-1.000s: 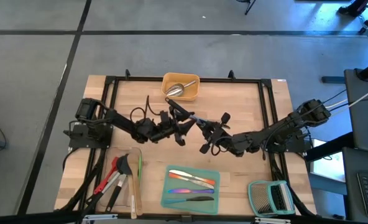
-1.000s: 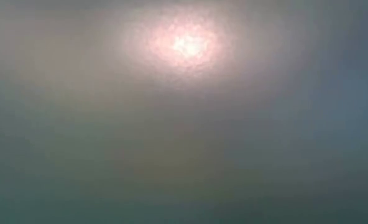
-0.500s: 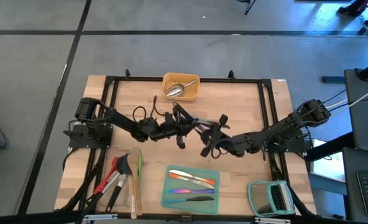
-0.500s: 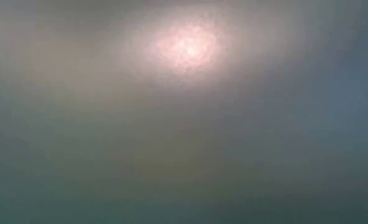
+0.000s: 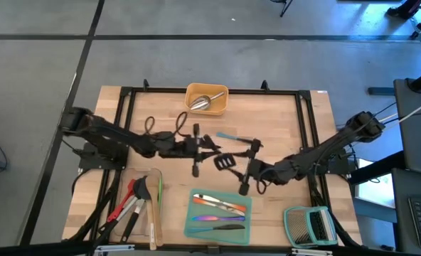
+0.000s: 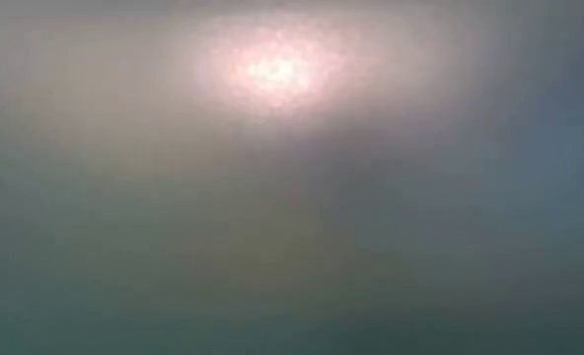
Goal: Pick & Place Kitchen Items
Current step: Put the slotted spatula into the transparent bin
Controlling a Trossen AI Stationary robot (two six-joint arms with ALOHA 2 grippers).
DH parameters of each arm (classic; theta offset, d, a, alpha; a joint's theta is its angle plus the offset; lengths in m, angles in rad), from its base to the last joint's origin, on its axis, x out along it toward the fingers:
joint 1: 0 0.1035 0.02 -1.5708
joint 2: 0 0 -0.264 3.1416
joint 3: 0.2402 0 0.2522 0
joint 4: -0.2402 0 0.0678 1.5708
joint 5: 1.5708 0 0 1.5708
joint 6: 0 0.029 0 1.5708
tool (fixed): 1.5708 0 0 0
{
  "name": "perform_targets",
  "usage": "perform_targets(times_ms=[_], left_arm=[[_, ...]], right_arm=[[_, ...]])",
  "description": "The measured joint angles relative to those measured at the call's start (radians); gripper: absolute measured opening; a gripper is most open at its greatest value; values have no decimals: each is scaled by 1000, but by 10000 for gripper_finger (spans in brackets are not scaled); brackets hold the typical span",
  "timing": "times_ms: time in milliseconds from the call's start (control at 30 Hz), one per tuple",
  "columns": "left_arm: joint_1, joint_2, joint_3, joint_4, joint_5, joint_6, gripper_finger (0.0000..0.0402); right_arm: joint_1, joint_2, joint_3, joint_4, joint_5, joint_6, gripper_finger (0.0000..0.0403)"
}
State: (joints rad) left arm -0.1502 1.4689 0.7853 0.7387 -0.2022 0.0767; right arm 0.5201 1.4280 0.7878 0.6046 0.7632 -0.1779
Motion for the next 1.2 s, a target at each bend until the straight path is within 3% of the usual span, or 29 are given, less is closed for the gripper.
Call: perform_targets(times_ms=[133, 333, 567, 767, 933, 1200], left_arm=[[-55, -139, 0, -141, -28, 122, 48], [-156, -273, 1, -311, -23, 214, 48], [-231, -278, 0, -475, 51, 162, 48], [-226, -257, 0, -377, 194, 131, 48], [-201, -221, 0, -257, 313, 126, 48], [-130, -134, 2, -112, 478, 65, 48]], right_arm=[[-33, -44, 10, -106, -214, 111, 212], [-138, -48, 10, -87, -558, 330, 213], [-262, -47, 10, -35, -891, 544, 213], [-341, 2, 37, -35, -1160, 552, 213], [-333, 69, 105, -25, -1209, 436, 213], [-333, 168, 228, -81, -1286, 443, 213]])
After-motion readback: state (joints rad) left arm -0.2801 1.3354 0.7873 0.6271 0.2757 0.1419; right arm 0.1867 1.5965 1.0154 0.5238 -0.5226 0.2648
